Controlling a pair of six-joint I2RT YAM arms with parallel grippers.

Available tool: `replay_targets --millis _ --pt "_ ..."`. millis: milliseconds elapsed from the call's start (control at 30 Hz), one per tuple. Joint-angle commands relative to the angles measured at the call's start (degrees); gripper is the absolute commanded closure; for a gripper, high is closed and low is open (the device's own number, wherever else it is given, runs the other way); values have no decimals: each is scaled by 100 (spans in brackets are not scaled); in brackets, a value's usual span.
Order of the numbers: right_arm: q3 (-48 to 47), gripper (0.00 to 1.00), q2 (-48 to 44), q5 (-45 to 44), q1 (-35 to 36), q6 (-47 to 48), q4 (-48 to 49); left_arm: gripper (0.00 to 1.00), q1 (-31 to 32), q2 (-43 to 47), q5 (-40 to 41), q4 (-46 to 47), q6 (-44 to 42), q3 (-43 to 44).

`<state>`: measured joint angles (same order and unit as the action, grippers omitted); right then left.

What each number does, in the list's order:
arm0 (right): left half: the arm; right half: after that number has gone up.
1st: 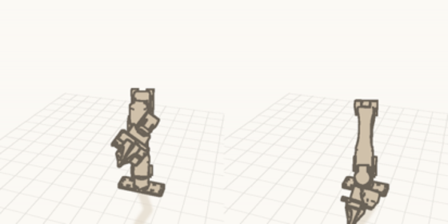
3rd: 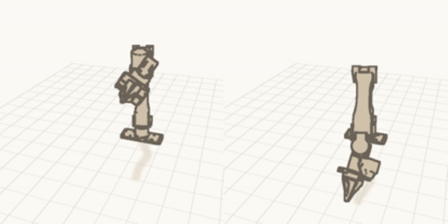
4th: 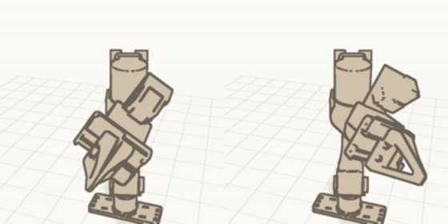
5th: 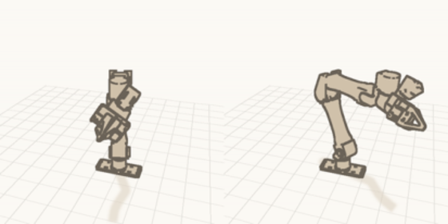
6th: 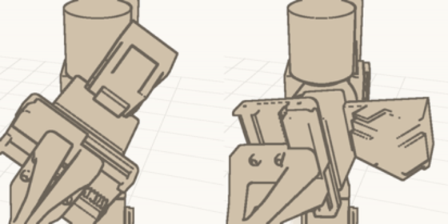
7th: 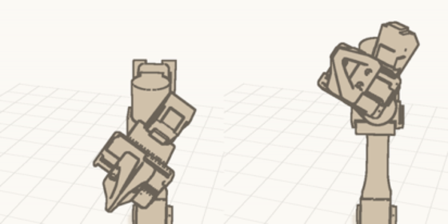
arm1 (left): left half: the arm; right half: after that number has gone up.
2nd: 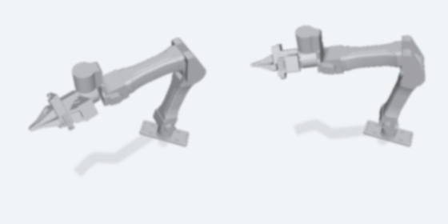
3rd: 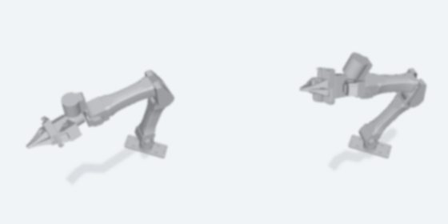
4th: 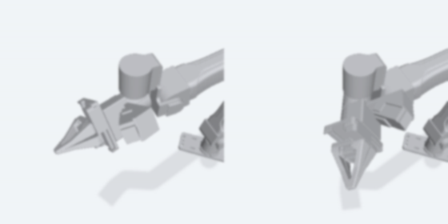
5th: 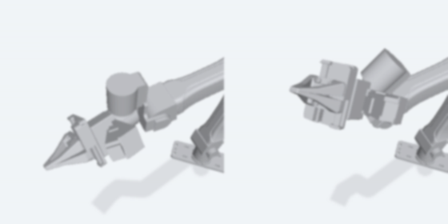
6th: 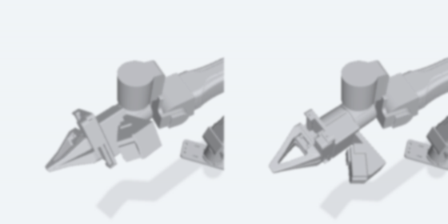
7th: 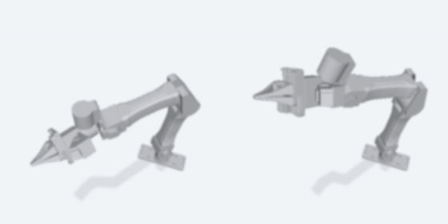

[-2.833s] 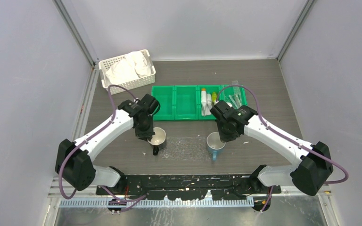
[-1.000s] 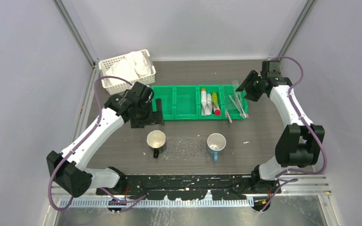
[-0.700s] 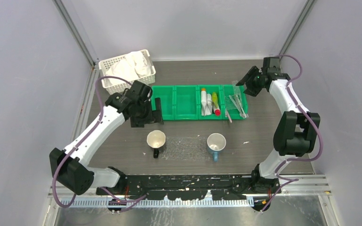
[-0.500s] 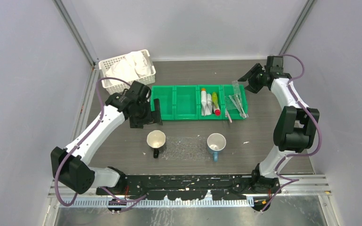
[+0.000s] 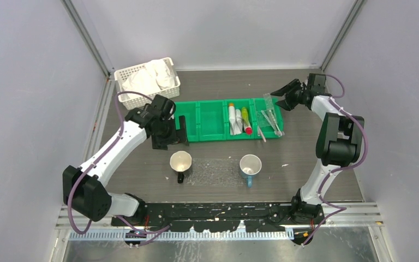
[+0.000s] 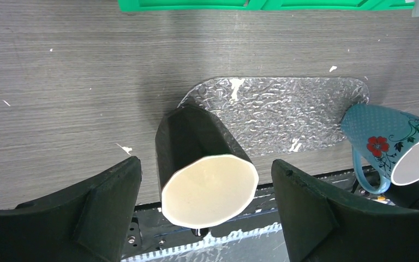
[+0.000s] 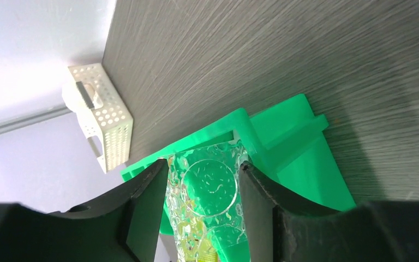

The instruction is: Prepare toiletry sets of a toothbrush and toothpaste on the tray

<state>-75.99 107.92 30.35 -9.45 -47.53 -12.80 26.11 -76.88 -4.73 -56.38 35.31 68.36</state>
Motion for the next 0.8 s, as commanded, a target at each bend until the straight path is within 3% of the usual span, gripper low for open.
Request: replay_targets --millis 0,467,767 --pt "338 43 -217 825 67 -314 535 11 -27 -24 -168 298 -44 -121" --pt "762 41 -1435 1117 75 280 -375 15 -27 -149 -353 586 -7 -336" --pt "822 41 -1351 898 93 574 -745 15 -27 -59 -332 602 -7 -406"
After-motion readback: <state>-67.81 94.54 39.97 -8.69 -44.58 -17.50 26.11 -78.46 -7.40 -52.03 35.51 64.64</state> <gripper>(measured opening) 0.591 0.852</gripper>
